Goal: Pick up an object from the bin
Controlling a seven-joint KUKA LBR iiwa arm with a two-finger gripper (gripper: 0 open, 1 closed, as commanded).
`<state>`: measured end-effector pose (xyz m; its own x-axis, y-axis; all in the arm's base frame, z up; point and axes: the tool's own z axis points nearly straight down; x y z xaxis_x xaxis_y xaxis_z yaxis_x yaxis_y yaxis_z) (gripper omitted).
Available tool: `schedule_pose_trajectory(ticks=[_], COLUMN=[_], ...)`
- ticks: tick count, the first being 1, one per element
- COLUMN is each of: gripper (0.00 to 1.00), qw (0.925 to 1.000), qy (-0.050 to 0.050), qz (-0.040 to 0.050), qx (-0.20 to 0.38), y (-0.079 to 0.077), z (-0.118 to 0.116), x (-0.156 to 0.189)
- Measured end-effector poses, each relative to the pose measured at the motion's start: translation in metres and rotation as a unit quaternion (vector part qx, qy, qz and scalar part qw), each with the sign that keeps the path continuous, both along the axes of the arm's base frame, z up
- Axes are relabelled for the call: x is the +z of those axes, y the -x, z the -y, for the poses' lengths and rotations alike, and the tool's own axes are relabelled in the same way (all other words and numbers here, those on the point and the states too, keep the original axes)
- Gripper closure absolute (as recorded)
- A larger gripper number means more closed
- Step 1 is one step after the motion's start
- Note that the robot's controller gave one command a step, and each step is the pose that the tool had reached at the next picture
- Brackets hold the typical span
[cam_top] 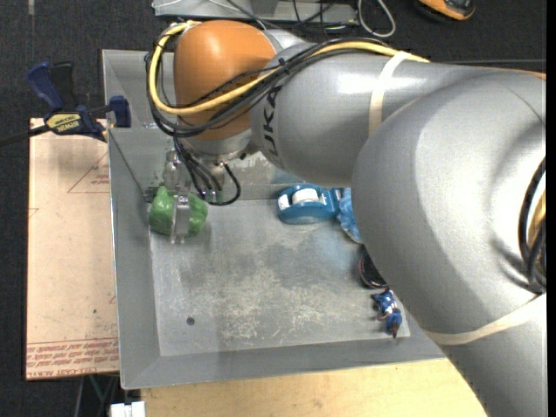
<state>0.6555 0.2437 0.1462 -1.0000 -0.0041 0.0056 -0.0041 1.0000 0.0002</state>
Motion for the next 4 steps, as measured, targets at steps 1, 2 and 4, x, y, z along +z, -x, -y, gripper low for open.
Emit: schedule_pose_trajectory(ticks=[1,2,4], gripper=[0.00,0.00,0.00], qw=[1.0000,0.9903,0.9861], qy=[-0.001,0.000,0.002], qz=[0.0036,0.0000,-0.0023], qx=[-0.002,-0.139,-0.166], y=[-0.002,0.023,0.037], z=[0.001,-0.001,0.004], x=[0.006,-0.078,-0.047])
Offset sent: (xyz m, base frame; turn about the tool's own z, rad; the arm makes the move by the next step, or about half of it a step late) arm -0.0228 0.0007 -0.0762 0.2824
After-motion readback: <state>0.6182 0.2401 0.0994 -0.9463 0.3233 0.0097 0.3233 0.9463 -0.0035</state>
